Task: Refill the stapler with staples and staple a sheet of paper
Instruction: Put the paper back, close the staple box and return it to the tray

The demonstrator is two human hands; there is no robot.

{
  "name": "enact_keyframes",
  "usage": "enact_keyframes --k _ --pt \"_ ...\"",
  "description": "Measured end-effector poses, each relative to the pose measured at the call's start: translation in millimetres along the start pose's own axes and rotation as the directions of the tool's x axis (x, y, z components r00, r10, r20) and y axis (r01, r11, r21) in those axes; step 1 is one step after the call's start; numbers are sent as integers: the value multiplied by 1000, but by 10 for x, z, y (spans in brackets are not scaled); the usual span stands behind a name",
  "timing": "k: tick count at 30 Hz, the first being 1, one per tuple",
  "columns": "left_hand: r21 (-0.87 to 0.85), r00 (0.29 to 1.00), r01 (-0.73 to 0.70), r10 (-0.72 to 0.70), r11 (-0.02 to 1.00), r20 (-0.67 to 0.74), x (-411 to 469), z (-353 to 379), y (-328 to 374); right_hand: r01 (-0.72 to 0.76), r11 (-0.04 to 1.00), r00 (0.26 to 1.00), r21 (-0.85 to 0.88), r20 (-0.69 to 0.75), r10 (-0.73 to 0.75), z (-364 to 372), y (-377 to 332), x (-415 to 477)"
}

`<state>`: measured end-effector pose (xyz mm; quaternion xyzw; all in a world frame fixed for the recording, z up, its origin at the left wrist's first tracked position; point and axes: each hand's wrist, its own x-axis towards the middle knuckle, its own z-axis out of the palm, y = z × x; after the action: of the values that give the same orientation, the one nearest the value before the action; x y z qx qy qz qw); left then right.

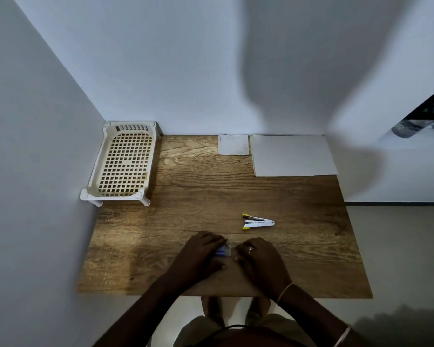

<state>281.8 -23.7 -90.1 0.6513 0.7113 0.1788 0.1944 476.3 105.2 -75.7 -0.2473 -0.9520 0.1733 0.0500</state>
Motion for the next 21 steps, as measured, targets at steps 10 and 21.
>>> enact_keyframes --k 10,21 --pt "87 998 -21 15 996 59 82 -51 3 33 999 999 -5 -1 -33 93 -134 22" --pt "76 995 -7 0 997 101 83 -78 87 -19 1000 1000 -5 8 19 163 -183 46"
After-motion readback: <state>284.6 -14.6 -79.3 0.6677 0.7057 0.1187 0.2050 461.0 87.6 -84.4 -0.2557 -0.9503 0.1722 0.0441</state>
